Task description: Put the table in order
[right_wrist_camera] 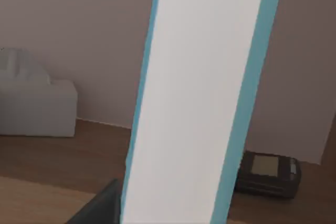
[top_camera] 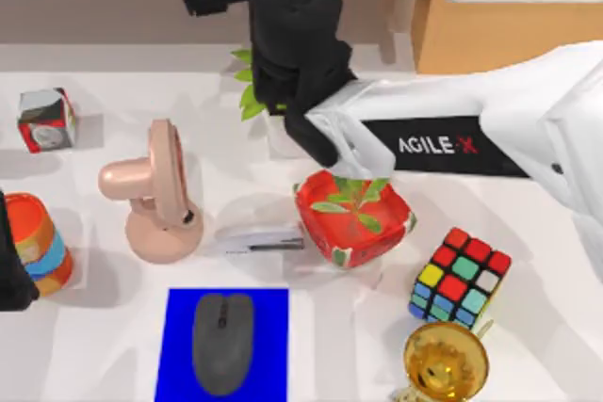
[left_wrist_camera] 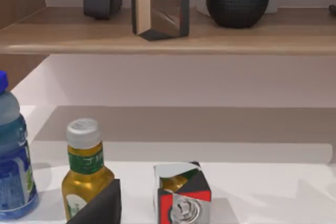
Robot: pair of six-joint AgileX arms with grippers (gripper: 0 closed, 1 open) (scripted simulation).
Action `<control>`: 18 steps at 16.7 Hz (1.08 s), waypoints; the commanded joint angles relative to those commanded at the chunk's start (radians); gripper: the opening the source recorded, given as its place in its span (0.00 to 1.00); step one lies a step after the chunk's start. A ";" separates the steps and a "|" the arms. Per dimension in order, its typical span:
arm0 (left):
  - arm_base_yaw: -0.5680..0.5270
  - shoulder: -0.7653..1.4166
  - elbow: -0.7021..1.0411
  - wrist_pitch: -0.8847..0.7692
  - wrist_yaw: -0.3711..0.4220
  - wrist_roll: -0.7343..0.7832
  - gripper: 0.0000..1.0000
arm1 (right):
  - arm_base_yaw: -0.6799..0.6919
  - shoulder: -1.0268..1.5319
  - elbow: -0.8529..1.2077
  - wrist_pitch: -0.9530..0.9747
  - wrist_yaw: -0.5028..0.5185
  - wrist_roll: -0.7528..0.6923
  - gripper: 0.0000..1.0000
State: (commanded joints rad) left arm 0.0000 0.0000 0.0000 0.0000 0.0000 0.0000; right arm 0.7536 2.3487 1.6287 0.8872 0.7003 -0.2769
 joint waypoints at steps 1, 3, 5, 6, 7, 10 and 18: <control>0.000 0.000 0.000 0.000 0.000 0.000 1.00 | 0.008 0.023 0.072 -0.077 0.022 0.053 1.00; 0.000 0.000 0.000 0.000 0.000 0.000 1.00 | 0.018 0.066 0.202 -0.218 0.060 0.144 1.00; 0.000 0.000 0.000 0.000 0.000 0.000 1.00 | 0.022 0.101 0.298 -0.322 0.088 0.211 1.00; 0.000 0.000 0.000 0.000 0.000 0.000 1.00 | 0.023 0.113 0.332 -0.359 0.098 0.235 1.00; 0.000 0.000 0.000 0.000 0.000 0.000 1.00 | 0.023 0.122 0.357 -0.386 0.105 0.252 1.00; 0.000 0.000 0.000 0.000 0.000 0.000 1.00 | 0.022 0.130 0.378 -0.409 0.111 0.267 1.00; 0.000 0.000 0.000 0.000 0.000 0.000 1.00 | 0.005 0.178 0.466 -0.449 0.094 0.266 1.00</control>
State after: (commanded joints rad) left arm 0.0000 0.0000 0.0000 0.0000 0.0000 0.0000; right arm 0.7586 2.5264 2.0950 0.4386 0.7948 -0.0111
